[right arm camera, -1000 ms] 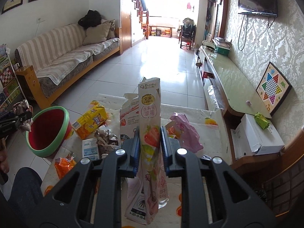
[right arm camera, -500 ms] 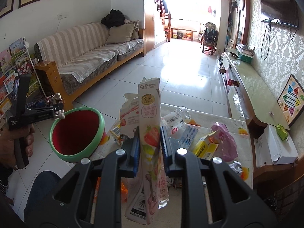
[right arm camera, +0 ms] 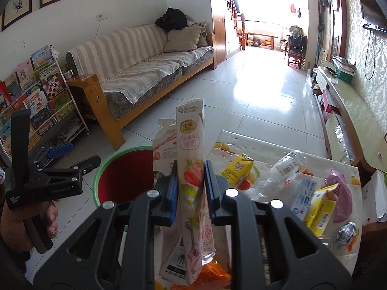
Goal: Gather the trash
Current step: 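Drop the brown paper into the green bucket with left tool while right carries carton, then release the strawberry carton into the green bucket with the right tool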
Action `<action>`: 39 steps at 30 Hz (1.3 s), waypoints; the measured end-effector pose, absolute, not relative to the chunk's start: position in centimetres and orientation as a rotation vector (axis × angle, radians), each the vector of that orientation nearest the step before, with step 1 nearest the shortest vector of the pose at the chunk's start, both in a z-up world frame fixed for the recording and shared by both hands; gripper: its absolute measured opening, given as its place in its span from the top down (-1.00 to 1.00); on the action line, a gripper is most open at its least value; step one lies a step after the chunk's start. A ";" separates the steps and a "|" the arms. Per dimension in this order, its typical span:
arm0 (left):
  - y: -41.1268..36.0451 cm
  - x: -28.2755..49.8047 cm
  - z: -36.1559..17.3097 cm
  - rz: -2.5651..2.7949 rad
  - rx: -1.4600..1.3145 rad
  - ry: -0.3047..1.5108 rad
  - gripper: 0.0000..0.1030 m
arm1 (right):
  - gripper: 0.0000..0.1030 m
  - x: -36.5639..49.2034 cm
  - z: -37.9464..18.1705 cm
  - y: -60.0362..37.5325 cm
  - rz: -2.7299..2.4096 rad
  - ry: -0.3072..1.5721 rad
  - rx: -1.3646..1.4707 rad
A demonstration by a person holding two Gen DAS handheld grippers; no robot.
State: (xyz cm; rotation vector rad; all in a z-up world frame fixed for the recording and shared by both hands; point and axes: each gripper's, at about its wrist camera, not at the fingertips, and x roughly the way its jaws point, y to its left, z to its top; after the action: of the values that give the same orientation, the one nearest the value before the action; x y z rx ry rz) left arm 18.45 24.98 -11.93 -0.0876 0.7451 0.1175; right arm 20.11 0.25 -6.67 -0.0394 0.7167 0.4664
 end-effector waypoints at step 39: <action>22.6 14.6 -11.8 0.046 -0.155 0.725 -0.85 | -0.91 18.6 -6.5 -0.4 0.394 0.691 -0.099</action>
State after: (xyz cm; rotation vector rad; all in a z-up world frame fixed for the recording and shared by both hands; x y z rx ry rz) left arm 14.62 22.63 -11.84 -0.1549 0.7248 0.0460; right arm 18.61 -0.39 -6.50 -0.0988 0.6914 0.3938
